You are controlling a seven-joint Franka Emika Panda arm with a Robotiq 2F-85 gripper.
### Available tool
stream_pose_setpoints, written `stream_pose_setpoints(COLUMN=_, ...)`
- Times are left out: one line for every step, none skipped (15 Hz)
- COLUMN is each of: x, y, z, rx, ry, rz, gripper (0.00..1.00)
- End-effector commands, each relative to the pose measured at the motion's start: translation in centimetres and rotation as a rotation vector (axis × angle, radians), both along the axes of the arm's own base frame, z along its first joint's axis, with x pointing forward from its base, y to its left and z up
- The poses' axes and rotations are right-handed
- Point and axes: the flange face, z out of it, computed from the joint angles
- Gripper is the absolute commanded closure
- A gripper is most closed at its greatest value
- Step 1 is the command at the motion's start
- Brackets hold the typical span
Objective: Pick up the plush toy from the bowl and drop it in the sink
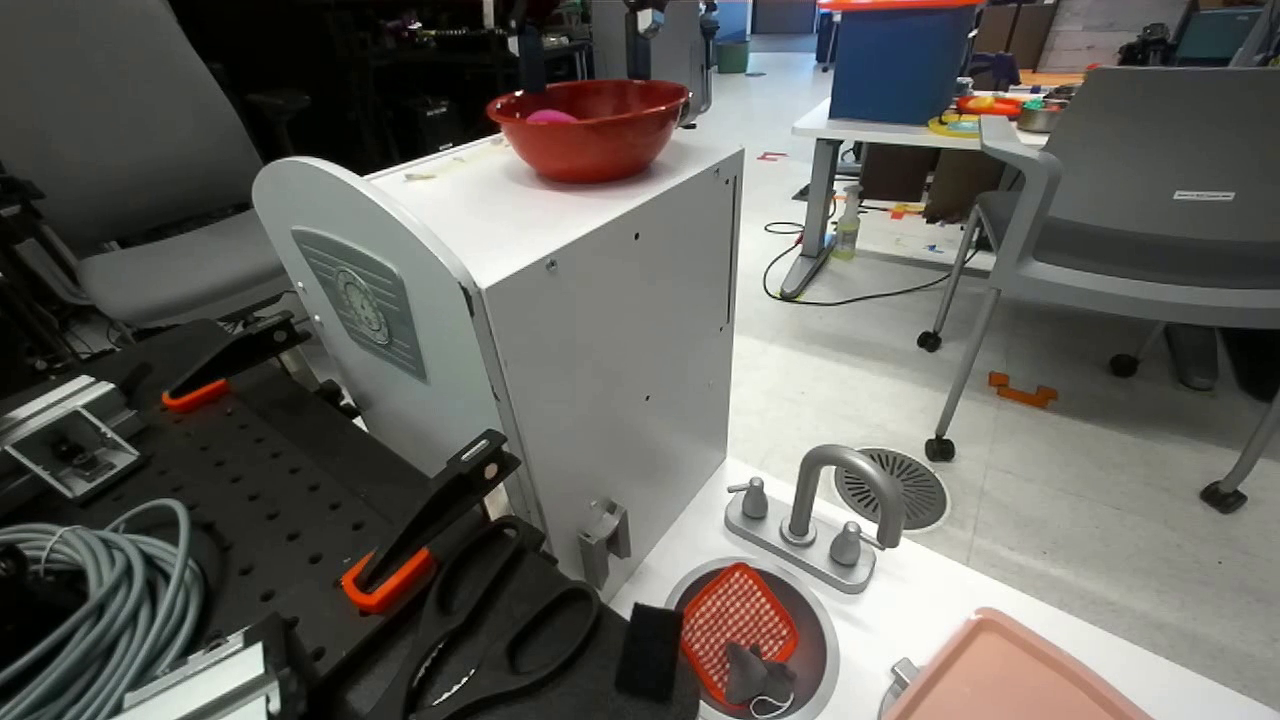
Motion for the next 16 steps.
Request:
stream_pose_setpoints(x=0.8, y=0.1, z=-0.5, rx=-0.045, ry=0.023, rz=-0.09, gripper=0.0)
stream_pose_setpoints(x=0.9, y=0.1, z=-0.7, rx=-0.053, ry=0.026, rz=-0.114, gripper=0.0)
stream_pose_setpoints(x=1.0, y=0.1, z=-0.8, rx=-0.059, ry=0.031, rz=-0.134, gripper=0.0)
stream_pose_setpoints(x=1.0, y=0.2, z=-0.9, rx=-0.065, ry=0.037, rz=-0.151, gripper=0.0)
stream_pose_setpoints(x=1.2, y=0.2, z=-1.1, rx=-0.076, ry=0.042, rz=-0.172, gripper=0.0)
stream_pose_setpoints(x=1.2, y=0.3, z=-1.3, rx=-0.086, ry=0.051, rz=-0.197, gripper=0.0)
stream_pose_setpoints(x=1.3, y=0.3, z=-1.5, rx=-0.098, ry=0.061, rz=-0.226, gripper=0.0)
stream_pose_setpoints(x=1.3, y=0.3, z=-1.5, rx=-0.105, ry=0.07, rz=-0.246, gripper=0.0)
stream_pose_setpoints(x=1.4, y=0.3, z=-1.6, rx=-0.108, ry=0.077, rz=-0.259, gripper=0.0)
stream_pose_setpoints(x=1.4, y=0.4, z=-1.6, rx=-0.112, ry=0.086, rz=-0.267, gripper=0.0)
stream_pose_setpoints(x=1.5, y=0.4, z=-1.7, rx=-0.113, ry=0.091, rz=-0.272, gripper=0.0)
stream_pose_setpoints(x=1.6, y=0.5, z=-1.7, rx=-0.116, ry=0.095, rz=-0.276, gripper=0.0)
stream_pose_setpoints(x=1.6, y=0.5, z=-1.7, rx=-0.118, ry=0.101, rz=-0.279, gripper=0.0)
stream_pose_setpoints(x=1.7, y=0.4, z=-1.8, rx=-0.121, ry=0.105, rz=-0.284, gripper=0.02)
stream_pose_setpoints(x=1.8, y=0.4, z=-1.8, rx=-0.122, ry=0.109, rz=-0.287, gripper=0.22)
stream_pose_setpoints(x=1.8, y=0.4, z=-1.8, rx=-0.123, ry=0.111, rz=-0.289, gripper=0.27)
